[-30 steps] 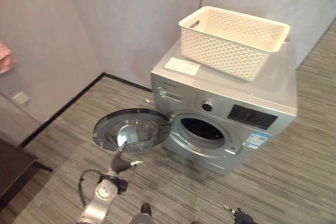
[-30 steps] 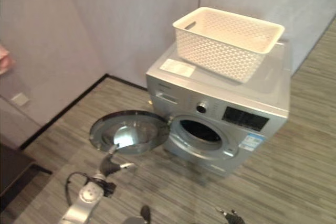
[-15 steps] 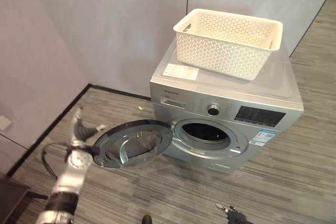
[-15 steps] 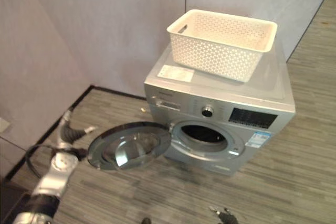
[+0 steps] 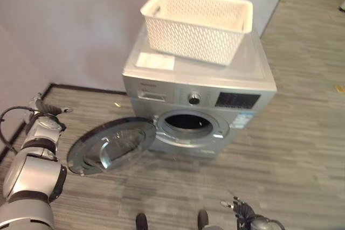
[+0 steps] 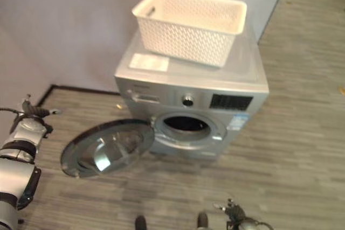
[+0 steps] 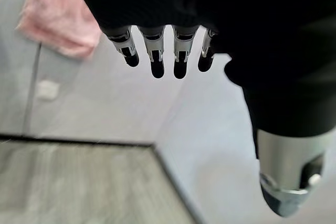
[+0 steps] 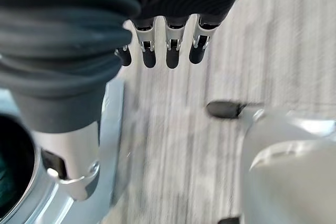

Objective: Grab the laundry basket,head to the washer,open it,put in the laundry and shut it.

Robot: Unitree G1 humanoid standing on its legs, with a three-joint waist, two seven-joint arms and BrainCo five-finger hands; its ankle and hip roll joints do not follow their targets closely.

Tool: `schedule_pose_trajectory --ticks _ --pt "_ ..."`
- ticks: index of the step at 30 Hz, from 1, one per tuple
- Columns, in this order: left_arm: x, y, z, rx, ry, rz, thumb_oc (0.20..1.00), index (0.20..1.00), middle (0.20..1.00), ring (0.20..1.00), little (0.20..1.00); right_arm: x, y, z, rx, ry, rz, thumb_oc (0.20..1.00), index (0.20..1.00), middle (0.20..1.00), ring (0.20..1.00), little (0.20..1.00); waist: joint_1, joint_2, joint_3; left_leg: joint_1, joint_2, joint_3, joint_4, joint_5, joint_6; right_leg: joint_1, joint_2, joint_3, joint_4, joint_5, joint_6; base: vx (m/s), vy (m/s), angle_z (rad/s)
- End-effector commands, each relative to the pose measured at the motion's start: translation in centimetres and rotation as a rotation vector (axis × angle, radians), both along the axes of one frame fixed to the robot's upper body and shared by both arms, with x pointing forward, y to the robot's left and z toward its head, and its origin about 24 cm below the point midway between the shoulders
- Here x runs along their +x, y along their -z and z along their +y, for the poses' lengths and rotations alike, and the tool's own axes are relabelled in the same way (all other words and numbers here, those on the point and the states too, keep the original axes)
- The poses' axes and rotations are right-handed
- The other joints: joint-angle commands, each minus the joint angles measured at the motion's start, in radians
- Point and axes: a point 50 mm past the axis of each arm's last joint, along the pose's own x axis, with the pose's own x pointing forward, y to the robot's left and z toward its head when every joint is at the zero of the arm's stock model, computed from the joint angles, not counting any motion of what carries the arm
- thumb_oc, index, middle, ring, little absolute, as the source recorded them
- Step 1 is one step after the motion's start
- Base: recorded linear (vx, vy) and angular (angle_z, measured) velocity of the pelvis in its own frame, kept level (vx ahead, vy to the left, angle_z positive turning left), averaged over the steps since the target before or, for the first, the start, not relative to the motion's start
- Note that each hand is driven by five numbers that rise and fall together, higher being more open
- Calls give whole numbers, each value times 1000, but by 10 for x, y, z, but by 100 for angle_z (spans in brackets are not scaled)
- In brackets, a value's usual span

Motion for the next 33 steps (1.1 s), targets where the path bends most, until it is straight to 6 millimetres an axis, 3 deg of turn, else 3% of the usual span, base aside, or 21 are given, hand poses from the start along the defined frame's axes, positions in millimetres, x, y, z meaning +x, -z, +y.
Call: schedule_pose_trajectory --ticks 1,6,8,12,16,17,18,20,22,23,24,27,28,31,32,33 --pt "-1 -41 18 23 -41 -78 1000 1000 1000 1000 1000 19 -16 -14 -37 0 -105 1000 1000 1000 1000 1000 5 -22 96 -2 28 15 10 -37 4 -66 -42 45 38 -33 59 -119 46 -10" --pt "-1 -40 18 10 -47 -93 1000 1000 1000 1000 1000 28 -23 -15 -37 2 -153 1000 1000 1000 1000 1000 -8 -69 127 -60 31 15 33 -28 7 -112 -36 66 24 -10 61 -59 11 -4" --pt "8 -36 7 24 18 -52 1000 1000 1000 1000 1000 43 -37 -10 -30 -32 -246 1000 1000 1000 1000 1000 -18 -107 165 -121 38 -3 35 -11 4 -158 -32 63 12 9 62 -103 -40 -1" --pt "17 -30 -5 32 69 -28 1000 1000 1000 1000 1000 51 -43 0 -23 -82 -292 1000 1000 1000 1000 1000 -17 -110 178 -138 41 -16 23 3 1 -170 -32 49 7 13 63 -21 -29 21" --pt "23 28 -47 -20 205 83 1000 1000 1000 1000 1000 49 -42 2 -40 -111 -283 1000 1000 1000 1000 1000 -9 -96 163 -113 44 -17 9 -2 -3 -150 -29 43 1 0 63 30 -18 7" --pt "23 28 -47 -20 205 83 1000 1000 1000 1000 1000 49 -42 2 -40 -111 -283 1000 1000 1000 1000 1000 -9 -96 163 -113 44 -17 9 -2 -3 -150 -29 43 1 0 63 59 15 2" --pt "18 65 -72 -59 281 147 1000 1000 1000 1000 1000 48 -42 0 -51 -116 -282 1000 1000 1000 1000 1000 -3 -81 148 -83 46 -9 9 -13 -3 -128 -28 47 1 -6 60 78 24 4" --pt "5 101 -98 -122 355 195 1000 1000 1000 1000 1000 47 -43 -4 -64 -108 -280 1000 1000 1000 1000 1000 5 -66 132 -48 44 0 9 -27 -1 -104 -25 55 2 -12 59 129 31 -2" --pt "-11 134 -128 -183 446 228 1000 1000 1000 1000 1000 47 -44 -9 -77 -93 -275 1000 1000 1000 1000 1000 15 -50 112 -9 43 9 9 -40 3 -77 -24 63 6 -20 56 134 22 -18" --pt "-11 134 -128 -183 446 228 1000 1000 1000 1000 1000 47 -44 -9 -77 -93 -274 1000 1000 1000 1000 1000 16 -50 112 -8 43 10 9 -41 3 -76 -23 64 6 -20 56 156 9 -25" --pt "-26 155 -159 -248 548 230 1000 1000 1000 1000 1000 46 -44 -16 -93 -67 -268 1000 1000 1000 1000 1000 25 -34 94 30 42 20 13 -56 8 -46 -24 71 8 -32 56 152 0 -19" --pt "-42 168 -174 -313 583 231 1000 1000 1000 1000 1000 44 -43 -22 -104 -43 -247 1000 1000 1000 1000 1000 30 -21 76 67 42 29 15 -64 11 -23 -23 83 10 -39 55 144 -10 -16" --pt "-50 174 -189 -368 619 218 1000 1000 1000 1000 1000 40 -39 -28 -118 -15 -214 1000 1000 1000 1000 1000 33 -6 62 107 41 36 16 -76 14 8 -22 87 13 -52 54 76 -30 -23" --pt "-57 178 -199 -403 650 220 1000 1000 1000 1000 1000 34 -33 -33 -129 1 -170 1000 1000 1000 1000 1000 33 7 44 137 41 42 12 -81 15 24 -20 94 16 -60 52 128 -42 -18" --pt "-58 178 -218 -452 707 202 1000 1000 1000 1000 1000 22 -24 -38 -153 16 -91 1000 1000 1000 1000 1000 34 25 28 170 41 51 10 -89 15 50 -20 96 22 -75 52 112 -54 -28" --pt "-55 175 -224 -480 715 175 1000 1000 1000 1000 1000 17 -20 -40 -163 24 -59 1000 1000 1000 1000 1000 34 32 23 179 41 53 10 -89 15 56 -19 95 25 -80 51 131 -63 -22"
